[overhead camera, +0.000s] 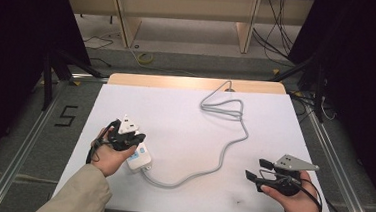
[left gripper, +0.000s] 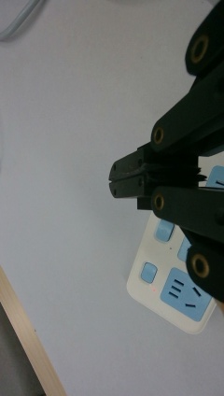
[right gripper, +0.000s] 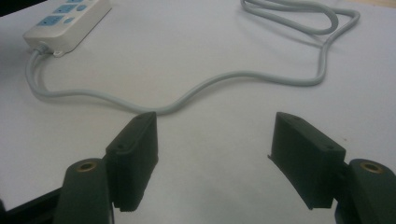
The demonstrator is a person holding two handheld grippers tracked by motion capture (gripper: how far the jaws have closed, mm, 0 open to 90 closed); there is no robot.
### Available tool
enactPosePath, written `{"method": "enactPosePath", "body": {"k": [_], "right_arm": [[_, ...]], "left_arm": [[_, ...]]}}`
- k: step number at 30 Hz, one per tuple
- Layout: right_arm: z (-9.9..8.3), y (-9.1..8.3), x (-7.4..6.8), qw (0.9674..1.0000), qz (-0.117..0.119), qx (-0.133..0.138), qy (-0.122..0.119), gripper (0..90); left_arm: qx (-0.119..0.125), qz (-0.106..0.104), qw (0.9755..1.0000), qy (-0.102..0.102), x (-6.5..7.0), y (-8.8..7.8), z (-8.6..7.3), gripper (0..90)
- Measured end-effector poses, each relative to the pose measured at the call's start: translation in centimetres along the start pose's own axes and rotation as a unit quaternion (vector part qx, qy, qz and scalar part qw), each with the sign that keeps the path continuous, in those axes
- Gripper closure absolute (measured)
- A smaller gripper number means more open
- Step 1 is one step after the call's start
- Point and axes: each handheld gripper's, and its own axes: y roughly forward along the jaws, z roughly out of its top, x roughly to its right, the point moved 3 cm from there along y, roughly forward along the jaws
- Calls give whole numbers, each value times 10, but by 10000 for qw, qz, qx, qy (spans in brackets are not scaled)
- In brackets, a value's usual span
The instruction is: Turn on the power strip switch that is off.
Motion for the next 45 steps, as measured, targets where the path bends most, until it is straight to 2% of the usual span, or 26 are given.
{"method": "enactPosePath", "body": {"k": [14,18,45], "right_arm": [[0,0,0,10000,8,-37,-24,322],[0,1,0,10000,9,-25,-12,322],[0,1,0,10000,5,-44,-7,322]], "left_arm": [[-83,85,9999,-120,-9,-1,-1,899],[-62,117,9997,-210,-12,0,-2,899],[-183,242,9991,-305,-24,4,-3,899]]}}
